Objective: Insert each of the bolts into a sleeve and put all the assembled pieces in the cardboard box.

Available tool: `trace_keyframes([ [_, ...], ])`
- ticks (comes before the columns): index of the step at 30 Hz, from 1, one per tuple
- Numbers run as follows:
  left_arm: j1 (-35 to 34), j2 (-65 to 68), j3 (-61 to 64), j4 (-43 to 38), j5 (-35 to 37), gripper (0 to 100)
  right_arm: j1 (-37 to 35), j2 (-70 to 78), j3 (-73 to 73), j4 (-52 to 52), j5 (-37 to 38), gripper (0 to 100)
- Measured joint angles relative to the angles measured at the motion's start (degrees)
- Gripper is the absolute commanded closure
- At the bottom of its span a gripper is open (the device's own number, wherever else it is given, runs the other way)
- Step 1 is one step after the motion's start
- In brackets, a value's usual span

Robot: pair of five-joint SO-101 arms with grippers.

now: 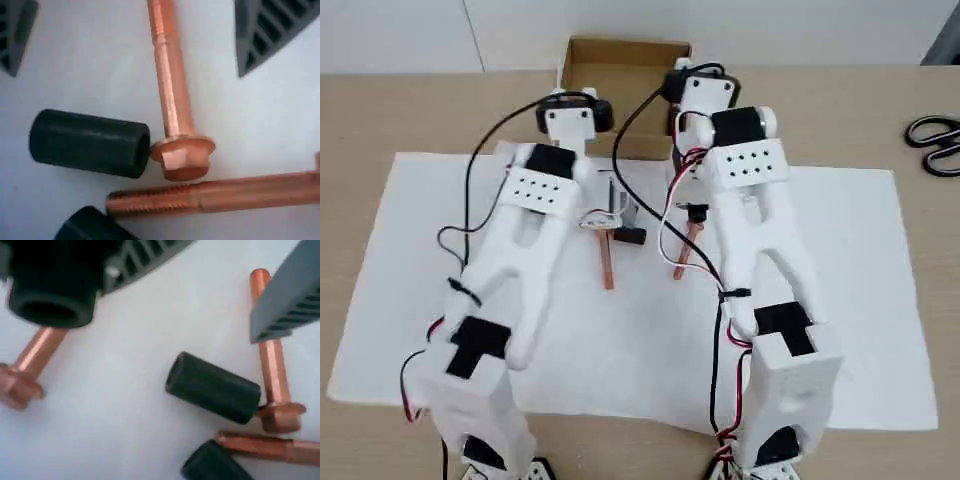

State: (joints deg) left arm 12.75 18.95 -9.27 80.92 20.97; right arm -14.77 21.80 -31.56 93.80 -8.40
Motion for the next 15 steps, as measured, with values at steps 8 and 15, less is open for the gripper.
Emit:
trace_keyframes([
  [8,2.6,9.0,-4.4,0.3,2.2,73,3.4,0.0,2.6,-1.0,0.0,98.9],
  [15,2.5,9.4,-4.9,1.1,2.3,73,3.4,0.0,2.9,-2.0,0.0,98.9],
])
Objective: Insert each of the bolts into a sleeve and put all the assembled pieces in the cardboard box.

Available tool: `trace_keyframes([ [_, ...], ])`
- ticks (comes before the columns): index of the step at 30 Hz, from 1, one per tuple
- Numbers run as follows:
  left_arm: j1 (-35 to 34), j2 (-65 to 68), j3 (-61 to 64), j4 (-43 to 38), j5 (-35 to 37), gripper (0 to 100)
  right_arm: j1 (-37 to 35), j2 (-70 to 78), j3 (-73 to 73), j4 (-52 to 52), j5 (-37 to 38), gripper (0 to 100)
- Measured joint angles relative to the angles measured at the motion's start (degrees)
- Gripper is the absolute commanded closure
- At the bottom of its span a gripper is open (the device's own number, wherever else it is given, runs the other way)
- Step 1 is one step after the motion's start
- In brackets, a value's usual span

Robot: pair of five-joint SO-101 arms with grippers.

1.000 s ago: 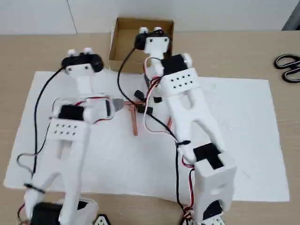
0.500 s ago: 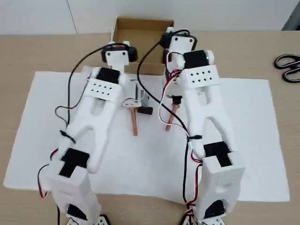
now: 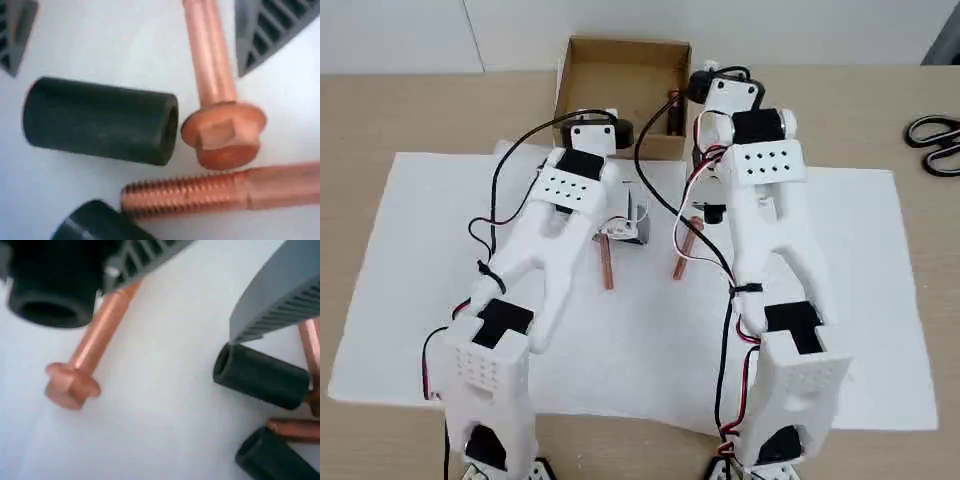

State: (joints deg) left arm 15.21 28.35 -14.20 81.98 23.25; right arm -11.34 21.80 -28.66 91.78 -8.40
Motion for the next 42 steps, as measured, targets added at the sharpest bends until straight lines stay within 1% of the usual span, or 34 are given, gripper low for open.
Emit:
trace_keyframes([
  [5,-0.1,0.2,0.0,0.8,0.0,73,0.1,0.0,0.0,-0.4,0.0,98.9],
  [13,-3.4,0.2,0.0,0.8,0.3,74,0.0,0.0,0.0,-0.4,0.0,98.9],
  [21,-3.5,0.3,0.0,0.8,0.3,74,0.0,0.0,0.0,-0.4,0.0,98.9],
  [26,-3.5,2.8,-1.2,0.7,0.2,74,0.0,0.0,0.0,-0.4,0.0,98.9],
  [33,-3.2,4.5,-2.9,0.3,0.0,82,0.0,0.0,0.0,-0.4,0.0,98.9],
  [42,-3.3,4.8,-6.9,3.9,0.0,82,0.0,0.0,0.0,-0.4,0.0,98.9],
])
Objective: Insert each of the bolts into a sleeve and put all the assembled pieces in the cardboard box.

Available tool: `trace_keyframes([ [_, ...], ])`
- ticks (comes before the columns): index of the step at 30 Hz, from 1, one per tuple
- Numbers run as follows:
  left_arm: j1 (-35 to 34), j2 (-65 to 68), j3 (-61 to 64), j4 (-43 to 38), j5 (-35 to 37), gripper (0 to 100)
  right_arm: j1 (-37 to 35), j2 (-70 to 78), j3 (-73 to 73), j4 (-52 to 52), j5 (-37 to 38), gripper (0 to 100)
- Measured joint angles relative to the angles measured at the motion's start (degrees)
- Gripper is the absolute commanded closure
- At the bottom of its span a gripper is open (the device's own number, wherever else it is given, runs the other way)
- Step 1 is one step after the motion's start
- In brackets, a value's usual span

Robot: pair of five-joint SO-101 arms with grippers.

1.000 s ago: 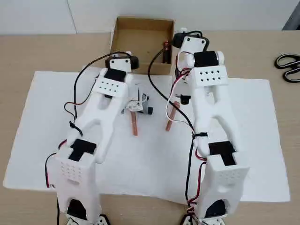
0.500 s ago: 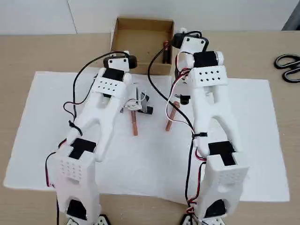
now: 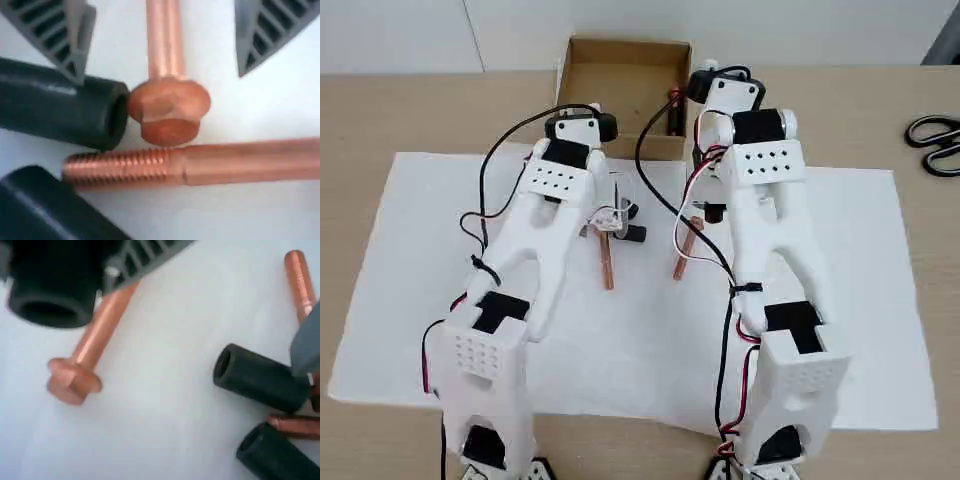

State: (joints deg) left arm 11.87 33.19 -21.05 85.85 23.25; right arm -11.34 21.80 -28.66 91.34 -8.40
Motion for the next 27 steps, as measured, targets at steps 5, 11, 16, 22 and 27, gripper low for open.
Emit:
trace_keyframes([
  [5,0.0,-0.3,0.0,0.1,0.0,82,0.0,0.0,0.0,0.0,0.0,98.9],
  [11,1.0,-0.2,0.1,2.9,0.1,82,0.0,0.0,0.0,0.0,0.0,98.9],
  [16,1.4,-0.2,0.1,4.2,0.1,82,0.0,0.0,0.0,0.0,0.0,98.9],
  [22,1.4,-0.2,0.1,4.0,0.0,82,0.0,0.0,0.0,0.0,0.0,98.9],
  [27,1.4,-0.2,0.1,2.4,0.3,82,0.0,0.0,0.0,0.0,0.0,98.9],
])
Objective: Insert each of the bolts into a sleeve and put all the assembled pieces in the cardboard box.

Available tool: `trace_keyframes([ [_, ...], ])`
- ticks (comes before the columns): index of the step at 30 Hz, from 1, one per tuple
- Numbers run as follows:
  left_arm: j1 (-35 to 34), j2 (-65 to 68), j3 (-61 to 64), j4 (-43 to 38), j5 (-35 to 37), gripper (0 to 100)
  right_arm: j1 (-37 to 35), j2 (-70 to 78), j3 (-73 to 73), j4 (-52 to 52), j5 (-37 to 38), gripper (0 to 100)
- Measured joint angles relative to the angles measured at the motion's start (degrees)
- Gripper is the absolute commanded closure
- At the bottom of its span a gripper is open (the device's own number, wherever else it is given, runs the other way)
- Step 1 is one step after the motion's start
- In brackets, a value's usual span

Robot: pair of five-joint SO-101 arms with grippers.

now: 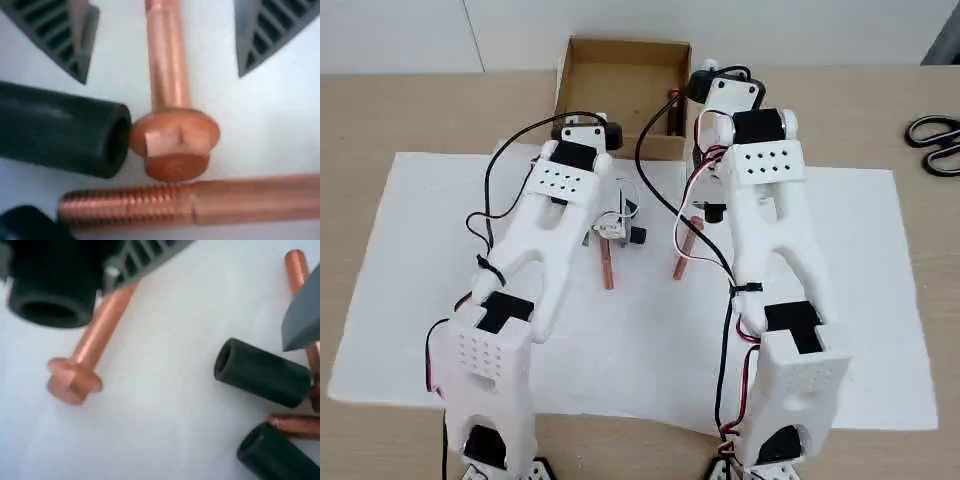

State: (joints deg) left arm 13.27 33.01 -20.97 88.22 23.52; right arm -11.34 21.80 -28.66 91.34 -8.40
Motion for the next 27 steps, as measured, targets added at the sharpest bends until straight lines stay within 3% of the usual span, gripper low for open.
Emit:
trace_keyframes([
  [22,0.0,1.3,0.0,-1.5,-0.3,82,0.0,0.0,0.0,-0.2,0.0,98.9],
  [27,0.0,1.4,0.0,-2.3,-0.3,89,0.0,0.0,0.0,-0.4,0.0,98.9],
])
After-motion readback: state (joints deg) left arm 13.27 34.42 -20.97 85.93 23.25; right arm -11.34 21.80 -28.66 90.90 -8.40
